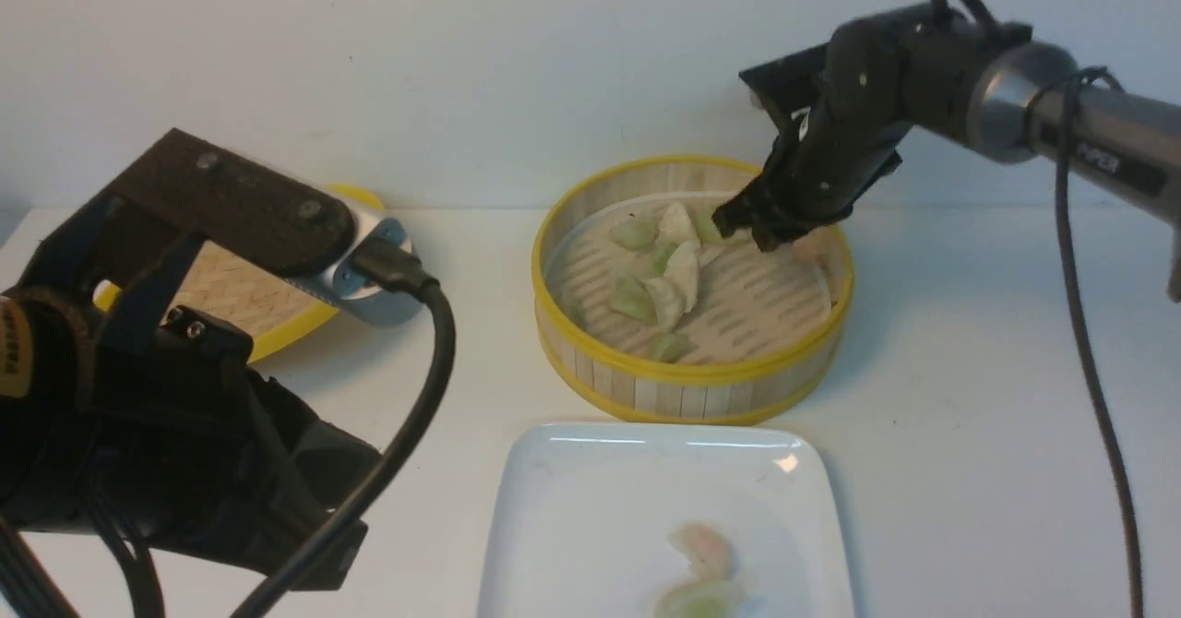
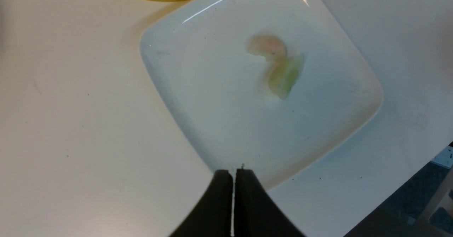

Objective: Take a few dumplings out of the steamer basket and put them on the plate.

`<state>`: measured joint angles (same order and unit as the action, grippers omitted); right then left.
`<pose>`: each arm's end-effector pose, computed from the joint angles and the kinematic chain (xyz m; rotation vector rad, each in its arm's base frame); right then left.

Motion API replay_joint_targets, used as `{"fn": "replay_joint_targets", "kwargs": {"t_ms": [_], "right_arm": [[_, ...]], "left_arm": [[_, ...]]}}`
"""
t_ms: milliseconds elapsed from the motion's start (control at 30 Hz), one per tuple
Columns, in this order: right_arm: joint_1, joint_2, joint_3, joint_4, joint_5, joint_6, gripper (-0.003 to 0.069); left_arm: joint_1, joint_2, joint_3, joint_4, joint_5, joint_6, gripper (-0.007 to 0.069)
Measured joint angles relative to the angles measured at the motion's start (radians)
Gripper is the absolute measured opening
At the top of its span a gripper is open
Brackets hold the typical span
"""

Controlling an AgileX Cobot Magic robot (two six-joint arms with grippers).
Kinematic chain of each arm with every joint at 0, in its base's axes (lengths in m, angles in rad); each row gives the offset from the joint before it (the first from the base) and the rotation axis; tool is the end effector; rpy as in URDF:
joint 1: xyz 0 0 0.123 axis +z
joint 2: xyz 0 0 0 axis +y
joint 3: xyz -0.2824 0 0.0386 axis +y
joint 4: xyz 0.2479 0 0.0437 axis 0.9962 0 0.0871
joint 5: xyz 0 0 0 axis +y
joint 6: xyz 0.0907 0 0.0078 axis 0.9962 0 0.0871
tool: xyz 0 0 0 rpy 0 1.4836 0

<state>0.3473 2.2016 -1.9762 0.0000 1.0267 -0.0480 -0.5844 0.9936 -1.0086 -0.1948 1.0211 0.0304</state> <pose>0.4560 0.1651 0.2318 -0.5378 2.6857 0.0840 0.1422 -0.1121 0.3571 0.7096 2.4263 -0.4781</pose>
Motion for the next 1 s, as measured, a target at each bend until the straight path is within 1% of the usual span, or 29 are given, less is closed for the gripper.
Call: {"fn": "replay_joint_targets", "kwargs": {"t_ms": [133, 233, 367, 533, 667, 833, 867, 967, 1000], "right_arm": [[0.000, -0.093, -0.056, 0.058, 0.103, -0.018, 0.0131], [0.000, -0.147, -0.067, 0.095, 0.135, -0.039, 0.0131], [0.000, -0.163, -0.069, 0.130, 0.207, -0.067, 0.0131], [0.000, -0.176, -0.057, 0.202, 0.225, -0.099, 0.0131], [0.019, -0.245, 0.019, 0.251, 0.225, -0.114, 0.0131], [0.130, -0.376, 0.221, 0.291, 0.201, -0.149, 0.0131], [0.136, -0.384, 0.240, 0.293, 0.197, -0.149, 0.0131], [0.234, -0.412, 0.383, 0.317, 0.090, -0.165, 0.0131], [0.254, -0.410, 0.416, 0.316, 0.057, -0.168, 0.0131]], "left_arm": [[0.000, 0.000, 0.000, 0.000, -0.001, 0.000, -0.0006], [0.000, 0.000, 0.000, 0.000, -0.008, 0.000, -0.0006], [0.000, 0.000, 0.000, 0.000, -0.011, 0.000, -0.0006], [0.000, 0.000, 0.000, 0.000, -0.011, 0.000, -0.0006], [0.000, 0.000, 0.000, 0.000, -0.006, 0.001, -0.0006], [0.000, 0.000, 0.000, 0.000, -0.004, 0.003, -0.0006], [0.000, 0.000, 0.000, 0.000, -0.004, 0.003, -0.0006], [0.000, 0.000, 0.000, 0.000, -0.004, 0.005, -0.0006], [0.000, 0.000, 0.000, 0.000, -0.004, 0.005, -0.0006]]}}
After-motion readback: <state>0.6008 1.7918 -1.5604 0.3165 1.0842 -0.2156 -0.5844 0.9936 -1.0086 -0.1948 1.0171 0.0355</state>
